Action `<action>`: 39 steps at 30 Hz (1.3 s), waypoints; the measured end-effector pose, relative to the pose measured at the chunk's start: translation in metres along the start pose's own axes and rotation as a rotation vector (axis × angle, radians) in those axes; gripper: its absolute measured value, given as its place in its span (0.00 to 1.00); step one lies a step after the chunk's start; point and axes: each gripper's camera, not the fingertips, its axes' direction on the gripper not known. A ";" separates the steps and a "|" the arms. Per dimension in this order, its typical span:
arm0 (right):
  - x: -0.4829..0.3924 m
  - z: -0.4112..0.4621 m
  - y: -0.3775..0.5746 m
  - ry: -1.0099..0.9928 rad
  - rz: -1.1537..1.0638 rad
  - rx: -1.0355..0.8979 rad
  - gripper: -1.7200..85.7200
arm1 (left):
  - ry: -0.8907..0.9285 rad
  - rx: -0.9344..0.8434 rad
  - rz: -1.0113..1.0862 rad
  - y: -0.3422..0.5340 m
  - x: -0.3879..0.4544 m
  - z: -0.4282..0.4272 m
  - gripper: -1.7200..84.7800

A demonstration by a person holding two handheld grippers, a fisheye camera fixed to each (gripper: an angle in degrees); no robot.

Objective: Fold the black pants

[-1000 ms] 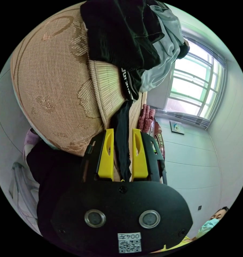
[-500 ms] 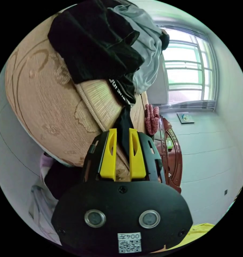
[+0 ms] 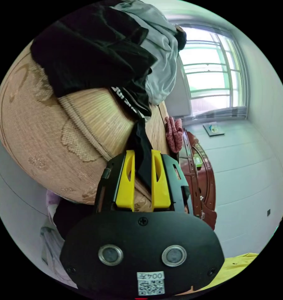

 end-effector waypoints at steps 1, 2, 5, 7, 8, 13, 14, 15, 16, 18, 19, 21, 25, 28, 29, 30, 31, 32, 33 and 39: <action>-0.004 0.001 -0.001 0.002 0.001 0.000 0.01 | -0.024 -0.014 0.018 0.000 0.006 0.004 0.10; -0.005 0.002 -0.002 0.003 0.001 0.000 0.01 | -0.038 -0.004 0.003 0.000 0.005 0.003 0.10; -0.014 0.006 -0.007 0.001 0.000 -0.004 0.01 | 0.024 0.029 -0.077 0.001 -0.009 0.001 0.08; -0.021 0.009 -0.010 -0.007 0.001 -0.006 0.01 | 0.015 0.022 -0.056 -0.001 -0.006 0.004 0.07; -0.022 0.010 -0.011 -0.014 0.009 -0.007 0.01 | 0.016 0.002 -0.043 -0.005 -0.003 0.007 0.06; -0.023 0.004 -0.018 -0.172 0.111 -0.007 0.02 | 0.148 0.033 -0.068 -0.011 0.001 0.004 0.06; -0.026 0.000 -0.017 -0.175 0.103 0.027 0.02 | 0.154 0.029 -0.029 -0.011 0.006 0.003 0.06; -0.035 -0.005 -0.018 -0.163 0.085 0.085 0.03 | 0.157 0.029 -0.009 -0.012 0.009 0.002 0.05; -0.047 -0.008 -0.022 -0.150 0.052 0.115 0.04 | 0.169 0.032 0.027 -0.012 0.014 0.001 0.05; -0.068 -0.008 -0.032 -0.155 -0.007 0.135 0.08 | 0.177 0.054 0.071 -0.013 0.020 -0.003 0.05; -0.083 -0.005 -0.040 -0.171 -0.039 0.137 0.09 | 0.187 0.064 0.091 -0.013 0.024 -0.005 0.05; -0.105 0.001 -0.052 -0.195 -0.064 0.129 0.09 | 0.204 0.063 0.109 -0.016 0.029 -0.006 0.05; -0.150 0.029 -0.073 -0.230 -0.102 0.054 0.07 | 0.168 0.046 0.142 -0.023 0.034 -0.011 0.05; -0.178 0.039 -0.084 -0.174 -0.153 0.049 0.06 | 0.137 0.026 0.146 -0.024 0.030 -0.013 0.05; -0.183 0.039 -0.087 -0.166 -0.162 0.056 0.06 | 0.127 0.014 0.137 -0.024 0.027 -0.013 0.05; -0.192 0.040 -0.094 -0.165 -0.176 0.058 0.06 | 0.125 0.010 0.128 -0.024 0.024 -0.012 0.05; -0.199 0.041 -0.102 -0.178 -0.185 0.048 0.05 | 0.119 0.005 0.105 -0.024 0.019 -0.012 0.05; -0.203 0.042 -0.106 -0.188 -0.185 0.044 0.05 | 0.117 0.000 0.083 -0.025 0.014 -0.010 0.05; -0.210 0.043 -0.113 -0.222 -0.186 0.034 0.04 | 0.117 -0.003 0.072 -0.025 0.011 -0.009 0.05; -0.293 0.038 -0.115 -0.554 -0.375 -0.053 0.09 | 0.126 0.018 0.000 -0.034 0.003 -0.002 0.05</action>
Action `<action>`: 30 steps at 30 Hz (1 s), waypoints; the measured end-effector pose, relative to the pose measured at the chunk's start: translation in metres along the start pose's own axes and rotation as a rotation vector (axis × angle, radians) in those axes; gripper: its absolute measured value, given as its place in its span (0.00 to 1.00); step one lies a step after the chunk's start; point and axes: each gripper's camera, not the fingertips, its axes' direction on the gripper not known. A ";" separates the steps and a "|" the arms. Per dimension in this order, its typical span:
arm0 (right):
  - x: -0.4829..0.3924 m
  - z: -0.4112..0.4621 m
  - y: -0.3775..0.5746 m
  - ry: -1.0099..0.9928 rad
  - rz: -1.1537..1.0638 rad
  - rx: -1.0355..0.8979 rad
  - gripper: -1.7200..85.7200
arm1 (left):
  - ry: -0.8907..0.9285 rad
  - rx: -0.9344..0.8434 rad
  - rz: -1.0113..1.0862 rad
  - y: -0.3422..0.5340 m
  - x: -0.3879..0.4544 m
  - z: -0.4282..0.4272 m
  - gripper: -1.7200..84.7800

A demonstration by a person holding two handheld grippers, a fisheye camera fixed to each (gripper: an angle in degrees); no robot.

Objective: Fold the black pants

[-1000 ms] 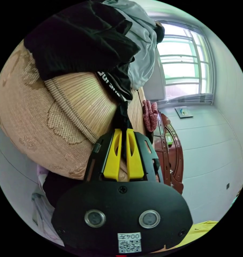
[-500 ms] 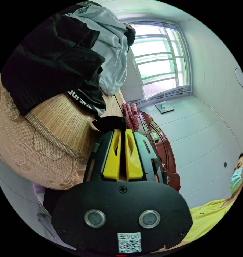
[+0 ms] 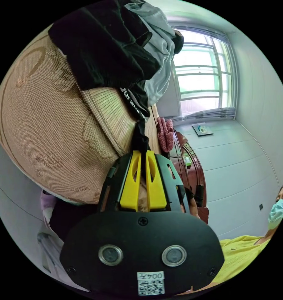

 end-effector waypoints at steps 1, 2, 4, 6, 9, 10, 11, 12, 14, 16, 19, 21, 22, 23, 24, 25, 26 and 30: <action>-0.026 0.015 -0.004 0.007 -0.076 -0.037 0.10 | -0.011 0.007 -0.014 -0.004 0.005 0.001 0.05; -0.038 0.022 -0.005 0.003 -0.110 -0.051 0.11 | -0.007 0.013 -0.009 -0.008 0.014 0.003 0.05; -0.085 0.049 -0.011 -0.049 -0.232 -0.084 0.13 | -0.011 -0.001 0.004 -0.018 0.029 0.007 0.05; -0.117 0.070 -0.017 -0.003 -0.315 -0.102 0.15 | -0.062 -0.040 -0.020 -0.031 0.042 0.011 0.06; -0.166 0.102 -0.024 0.121 -0.448 -0.105 0.17 | -0.108 -0.118 -0.048 -0.052 0.056 0.020 0.06; -0.184 0.116 -0.025 0.200 -0.499 -0.110 0.19 | -0.117 -0.140 -0.042 -0.058 0.061 0.023 0.06; -0.193 0.124 -0.026 0.239 -0.522 -0.119 0.19 | -0.116 -0.163 -0.036 -0.064 0.066 0.026 0.06; -0.208 0.139 -0.027 0.305 -0.566 -0.141 0.20 | -0.114 -0.173 -0.033 -0.066 0.067 0.028 0.06; -0.227 0.160 -0.028 0.422 -0.624 -0.165 0.19 | -0.102 -0.195 -0.018 -0.073 0.074 0.032 0.06; -0.242 0.183 -0.030 0.645 -0.651 -0.131 0.09 | -0.088 -0.209 -0.014 -0.078 0.076 0.036 0.07; -0.246 0.189 -0.034 0.686 -0.626 -0.080 0.05 | -0.044 -0.226 -0.017 -0.085 0.076 0.040 0.08; -0.239 0.182 -0.039 0.561 -0.557 -0.082 0.04 | 0.000 -0.192 -0.026 -0.090 0.073 0.035 0.10; -0.231 0.176 -0.042 0.482 -0.511 -0.078 0.04 | 0.022 -0.169 -0.053 -0.094 0.069 0.031 0.13; -0.227 0.174 -0.043 0.447 -0.489 -0.077 0.04 | 0.047 -0.160 -0.087 -0.098 0.063 0.029 0.15; -0.218 0.170 -0.045 0.381 -0.445 -0.078 0.04 | 0.062 -0.160 -0.104 -0.100 0.060 0.029 0.15; -0.209 0.167 -0.047 0.325 -0.401 -0.079 0.03 | 0.091 -0.161 -0.143 -0.102 0.054 0.031 0.16; -0.205 0.165 -0.048 0.297 -0.380 -0.080 0.03 | 0.115 -0.164 -0.175 -0.104 0.050 0.035 0.17; -0.187 0.157 -0.051 0.202 -0.306 -0.068 0.03 | 0.115 -0.207 -0.195 -0.105 0.053 0.053 0.20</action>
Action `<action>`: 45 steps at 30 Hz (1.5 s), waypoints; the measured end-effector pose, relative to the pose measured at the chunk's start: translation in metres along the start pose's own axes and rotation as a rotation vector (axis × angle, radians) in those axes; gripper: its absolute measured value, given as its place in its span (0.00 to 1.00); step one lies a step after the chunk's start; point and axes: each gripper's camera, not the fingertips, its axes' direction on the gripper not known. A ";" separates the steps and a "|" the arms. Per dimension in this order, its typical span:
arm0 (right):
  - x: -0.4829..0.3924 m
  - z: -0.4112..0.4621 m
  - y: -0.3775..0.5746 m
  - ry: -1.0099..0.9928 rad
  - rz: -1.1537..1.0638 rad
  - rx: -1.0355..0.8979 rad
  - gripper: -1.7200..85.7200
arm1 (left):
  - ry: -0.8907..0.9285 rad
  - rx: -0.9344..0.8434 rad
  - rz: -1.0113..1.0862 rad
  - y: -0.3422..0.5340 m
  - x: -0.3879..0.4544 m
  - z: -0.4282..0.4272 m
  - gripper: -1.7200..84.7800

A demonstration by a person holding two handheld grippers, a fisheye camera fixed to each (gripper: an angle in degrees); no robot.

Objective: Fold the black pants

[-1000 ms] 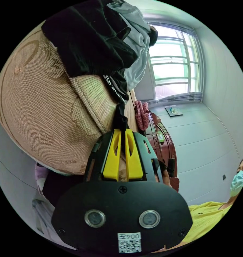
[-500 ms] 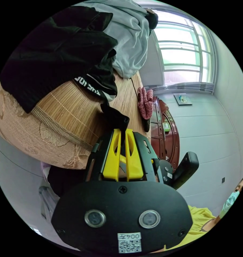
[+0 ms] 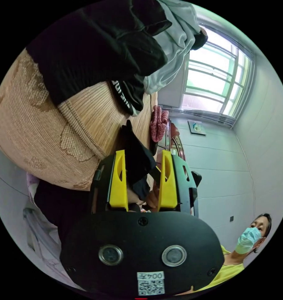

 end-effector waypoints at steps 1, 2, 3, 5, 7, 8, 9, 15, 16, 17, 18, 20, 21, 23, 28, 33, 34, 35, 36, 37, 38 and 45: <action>0.002 -0.001 0.001 0.001 0.001 0.002 0.03 | 0.000 -0.015 -0.008 -0.001 0.001 0.007 0.21; 0.003 -0.001 0.001 0.000 0.002 0.001 0.03 | 0.013 -0.023 -0.016 -0.003 0.001 0.015 0.22; 0.004 -0.002 0.002 -0.008 -0.002 -0.001 0.03 | 0.027 -0.027 -0.021 -0.003 0.002 0.018 0.22; 0.006 -0.004 0.005 -0.005 -0.016 -0.005 0.03 | 0.077 -0.037 -0.029 -0.009 0.006 0.034 0.23; 0.006 -0.004 0.012 0.020 -0.051 -0.016 0.04 | 0.084 -0.046 -0.038 -0.015 0.010 0.046 0.22; 0.006 -0.004 0.014 0.025 -0.058 -0.019 0.04 | 0.075 -0.062 -0.035 -0.020 0.015 0.055 0.21; 0.007 -0.004 0.018 0.028 -0.069 -0.023 0.04 | 0.062 -0.069 -0.028 -0.022 0.017 0.060 0.20; 0.033 -0.017 0.048 -0.094 0.019 -0.005 0.07 | -0.087 -0.050 0.081 -0.030 0.043 0.094 0.07; 0.044 -0.024 0.058 -0.127 0.048 0.012 0.08 | -0.078 -0.046 0.106 -0.030 0.050 0.100 0.07; 0.050 -0.028 0.063 -0.138 0.064 0.020 0.08 | -0.069 -0.056 0.124 -0.030 0.057 0.106 0.06; 0.063 -0.035 0.075 -0.150 0.095 0.030 0.09 | -0.073 -0.063 0.133 -0.031 0.061 0.110 0.06; 0.083 -0.044 0.094 -0.141 0.149 0.034 0.12 | -0.128 -0.100 0.189 -0.033 0.081 0.125 0.06; 0.097 -0.050 0.107 -0.131 0.181 0.033 0.14 | -0.148 -0.109 0.206 -0.034 0.087 0.129 0.06; 0.118 -0.060 0.128 -0.087 0.231 0.038 0.15 | -0.224 -0.141 0.268 -0.036 0.109 0.144 0.06; 0.173 -0.082 0.179 0.033 0.356 0.036 0.14 | -0.324 -0.160 0.355 -0.039 0.148 0.165 0.06; 0.202 -0.087 0.205 0.030 0.415 -0.005 0.12 | -0.439 -0.225 0.448 -0.043 0.183 0.183 0.06; 0.205 -0.084 0.210 0.015 0.413 -0.026 0.11 | -0.486 -0.244 0.460 -0.044 0.189 0.189 0.06; 0.207 -0.085 0.213 0.007 0.412 -0.022 0.10 | -0.535 -0.265 0.461 -0.044 0.195 0.197 0.06; 0.210 -0.087 0.218 -0.012 0.413 -0.013 0.10 | -0.564 -0.271 0.463 -0.043 0.197 0.201 0.06; 0.212 -0.090 0.223 -0.043 0.410 -0.004 0.11 | -0.626 -0.283 0.485 -0.040 0.205 0.211 0.06; 0.213 -0.092 0.227 -0.053 0.412 0.004 0.12 | -0.669 -0.294 0.523 -0.035 0.217 0.222 0.06; 0.230 -0.133 0.281 -0.043 0.393 0.035 0.13 | -0.700 -0.416 0.712 0.011 0.303 0.309 0.05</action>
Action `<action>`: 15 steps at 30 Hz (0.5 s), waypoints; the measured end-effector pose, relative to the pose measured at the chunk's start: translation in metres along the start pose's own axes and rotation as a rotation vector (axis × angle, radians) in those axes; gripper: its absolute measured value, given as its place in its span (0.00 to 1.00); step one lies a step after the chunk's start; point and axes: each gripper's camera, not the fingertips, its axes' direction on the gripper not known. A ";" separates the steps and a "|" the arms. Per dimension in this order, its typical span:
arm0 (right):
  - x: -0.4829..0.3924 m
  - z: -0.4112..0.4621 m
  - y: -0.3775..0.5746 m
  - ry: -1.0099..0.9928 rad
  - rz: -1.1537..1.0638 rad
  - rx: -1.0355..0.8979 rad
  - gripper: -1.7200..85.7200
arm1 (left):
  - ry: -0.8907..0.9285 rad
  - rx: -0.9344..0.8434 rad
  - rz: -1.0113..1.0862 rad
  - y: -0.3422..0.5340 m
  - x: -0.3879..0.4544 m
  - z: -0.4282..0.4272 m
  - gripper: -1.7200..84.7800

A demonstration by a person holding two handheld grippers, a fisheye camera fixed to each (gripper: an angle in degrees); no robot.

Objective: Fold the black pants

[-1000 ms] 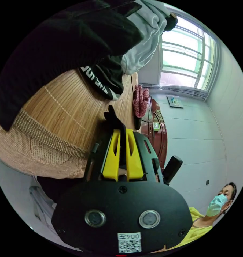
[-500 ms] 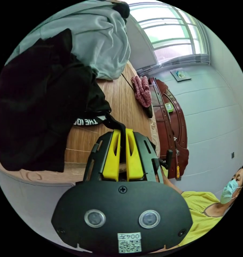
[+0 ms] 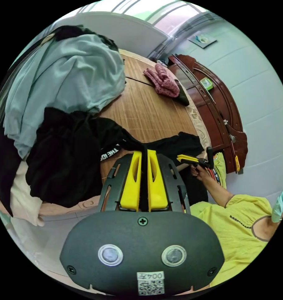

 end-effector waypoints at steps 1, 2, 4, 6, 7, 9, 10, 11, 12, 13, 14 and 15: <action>0.008 -0.009 0.009 0.010 0.003 -0.001 0.13 | -0.003 -0.016 0.036 -0.012 0.025 0.004 0.05; 0.012 -0.014 0.014 0.014 0.004 0.000 0.13 | -0.013 -0.028 0.067 -0.023 0.053 0.010 0.05; 0.031 -0.034 0.036 0.026 0.009 0.016 0.12 | -0.039 -0.050 0.101 -0.041 0.093 0.021 0.05; 0.046 -0.050 0.055 0.031 0.018 0.041 0.10 | -0.056 -0.065 0.139 -0.059 0.134 0.035 0.05; 0.057 -0.062 0.068 0.036 0.028 0.060 0.10 | -0.059 -0.076 0.162 -0.071 0.161 0.047 0.05; 0.075 -0.080 0.087 0.038 0.050 0.092 0.10 | -0.053 -0.085 0.193 -0.089 0.200 0.068 0.05; 0.087 -0.091 0.099 0.034 0.067 0.114 0.09 | -0.041 -0.089 0.216 -0.100 0.226 0.083 0.05; 0.094 -0.097 0.105 0.031 0.074 0.126 0.09 | -0.034 -0.092 0.237 -0.111 0.251 0.100 0.05; 0.107 -0.108 0.117 0.031 0.087 0.146 0.09 | -0.031 -0.093 0.248 -0.117 0.263 0.109 0.05; 0.120 -0.119 0.128 0.036 0.102 0.163 0.09 | -0.029 -0.096 0.268 -0.127 0.288 0.129 0.05; 0.127 -0.125 0.134 0.039 0.111 0.173 0.09 | -0.028 -0.105 0.289 -0.137 0.312 0.151 0.05; 0.141 -0.136 0.145 0.041 0.130 0.194 0.08 | -0.027 -0.109 0.297 -0.142 0.324 0.163 0.05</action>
